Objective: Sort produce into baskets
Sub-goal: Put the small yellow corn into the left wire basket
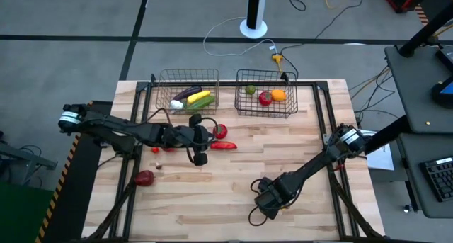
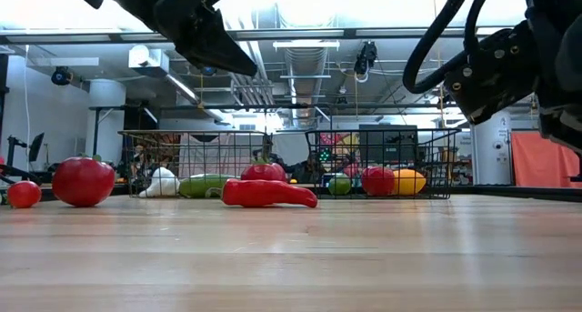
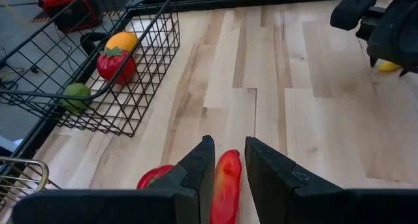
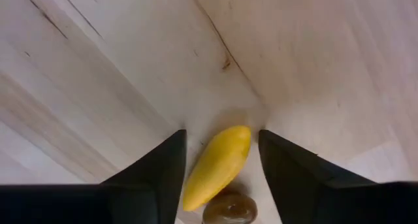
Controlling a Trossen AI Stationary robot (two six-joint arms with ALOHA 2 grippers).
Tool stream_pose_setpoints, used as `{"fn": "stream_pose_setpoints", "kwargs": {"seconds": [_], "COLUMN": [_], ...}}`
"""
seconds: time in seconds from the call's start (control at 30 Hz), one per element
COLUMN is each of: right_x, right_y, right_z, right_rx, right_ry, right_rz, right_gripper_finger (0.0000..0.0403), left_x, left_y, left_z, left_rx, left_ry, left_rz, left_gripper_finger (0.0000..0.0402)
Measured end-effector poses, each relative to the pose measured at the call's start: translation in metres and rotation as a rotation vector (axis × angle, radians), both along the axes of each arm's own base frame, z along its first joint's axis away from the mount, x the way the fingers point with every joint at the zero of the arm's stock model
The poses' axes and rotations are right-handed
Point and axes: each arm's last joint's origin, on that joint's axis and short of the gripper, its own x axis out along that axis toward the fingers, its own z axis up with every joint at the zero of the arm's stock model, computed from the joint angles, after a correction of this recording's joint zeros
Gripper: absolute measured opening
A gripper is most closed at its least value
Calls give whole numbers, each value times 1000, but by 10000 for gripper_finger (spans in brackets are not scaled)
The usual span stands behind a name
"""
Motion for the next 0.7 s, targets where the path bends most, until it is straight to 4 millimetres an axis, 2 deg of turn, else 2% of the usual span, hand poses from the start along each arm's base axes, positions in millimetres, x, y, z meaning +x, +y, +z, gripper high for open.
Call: {"fn": "stream_pose_setpoints", "kwargs": {"seconds": [0.43,0.6,0.7], "right_x": [-1,1,5], "right_y": [-1,-4,-10], "right_z": [-2,0,4], "right_rx": [-8,-25,-93], "right_ry": [-2,-19,-81], "right_rz": [12,6,16], "right_gripper_finger": [51,38,36], "left_x": [-1,-1,0], "left_y": [1,1,1], "left_z": [1,2,2], "left_rx": [8,10,11], "left_ry": [-9,-14,-51], "left_rz": [35,39,36], "left_gripper_finger": [70,70,70]}}
